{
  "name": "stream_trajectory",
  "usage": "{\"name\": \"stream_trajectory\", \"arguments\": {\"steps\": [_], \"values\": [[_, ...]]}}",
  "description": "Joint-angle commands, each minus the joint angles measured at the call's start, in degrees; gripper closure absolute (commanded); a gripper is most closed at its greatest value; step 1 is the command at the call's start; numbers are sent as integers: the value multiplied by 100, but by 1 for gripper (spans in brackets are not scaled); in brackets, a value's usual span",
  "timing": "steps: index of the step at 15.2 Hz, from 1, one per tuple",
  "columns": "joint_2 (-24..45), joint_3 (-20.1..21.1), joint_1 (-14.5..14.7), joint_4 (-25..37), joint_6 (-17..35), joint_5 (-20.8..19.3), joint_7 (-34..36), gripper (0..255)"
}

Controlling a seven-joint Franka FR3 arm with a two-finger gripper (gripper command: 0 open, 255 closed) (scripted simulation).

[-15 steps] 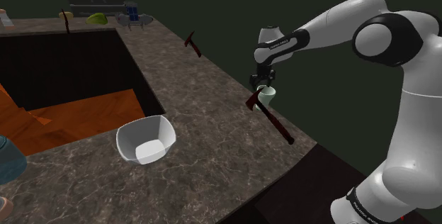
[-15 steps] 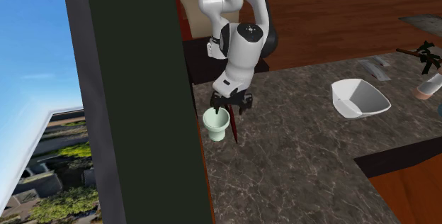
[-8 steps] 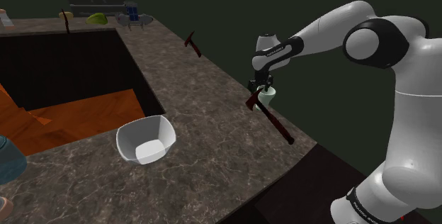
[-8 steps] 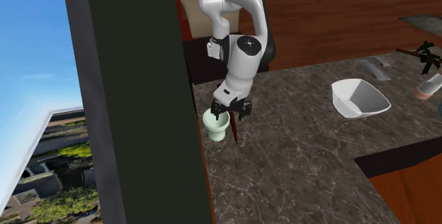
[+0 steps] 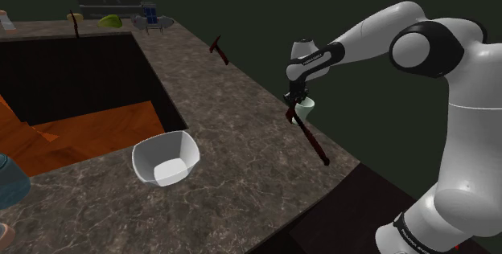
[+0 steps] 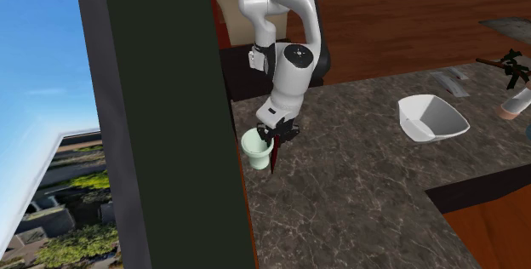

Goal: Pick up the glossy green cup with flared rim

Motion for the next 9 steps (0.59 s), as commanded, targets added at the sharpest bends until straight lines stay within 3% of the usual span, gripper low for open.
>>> {"name": "stream_trajectory", "arguments": {"steps": [1, 9], "values": [[0, 0, 0, -1, 0, 0, 0, 255], [-251, -7, 17, 105, -355, -8, -25, 255]]}}
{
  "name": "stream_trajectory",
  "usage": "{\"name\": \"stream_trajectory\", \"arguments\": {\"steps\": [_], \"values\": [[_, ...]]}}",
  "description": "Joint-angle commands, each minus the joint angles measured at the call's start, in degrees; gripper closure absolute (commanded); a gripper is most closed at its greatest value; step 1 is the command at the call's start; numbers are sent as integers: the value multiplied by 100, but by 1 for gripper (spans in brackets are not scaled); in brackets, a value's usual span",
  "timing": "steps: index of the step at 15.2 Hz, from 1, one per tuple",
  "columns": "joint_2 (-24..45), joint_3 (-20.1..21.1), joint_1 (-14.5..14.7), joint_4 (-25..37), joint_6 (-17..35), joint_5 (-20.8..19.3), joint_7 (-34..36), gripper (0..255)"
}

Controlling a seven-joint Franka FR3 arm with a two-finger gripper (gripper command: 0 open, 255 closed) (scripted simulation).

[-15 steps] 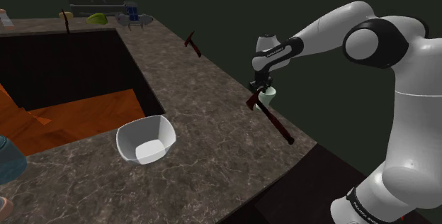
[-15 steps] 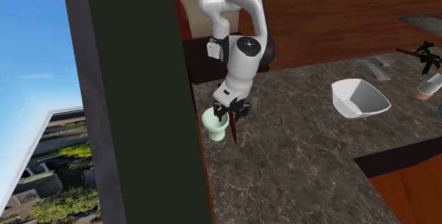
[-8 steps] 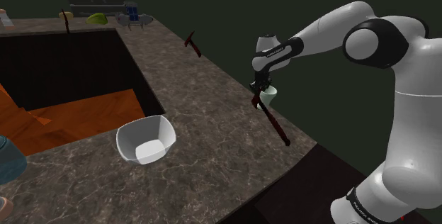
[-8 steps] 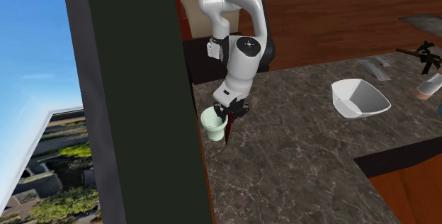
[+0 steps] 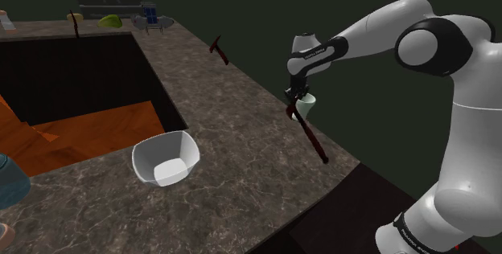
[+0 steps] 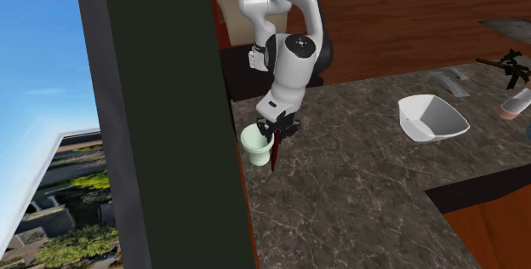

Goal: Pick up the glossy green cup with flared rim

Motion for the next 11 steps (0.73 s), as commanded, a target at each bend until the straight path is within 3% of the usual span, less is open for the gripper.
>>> {"name": "stream_trajectory", "arguments": {"steps": [1, 11], "values": [[-90, -3, 4, 44, -130, -2, -12, 255], [-391, -12, 18, 256, -640, -9, -59, 255]]}}
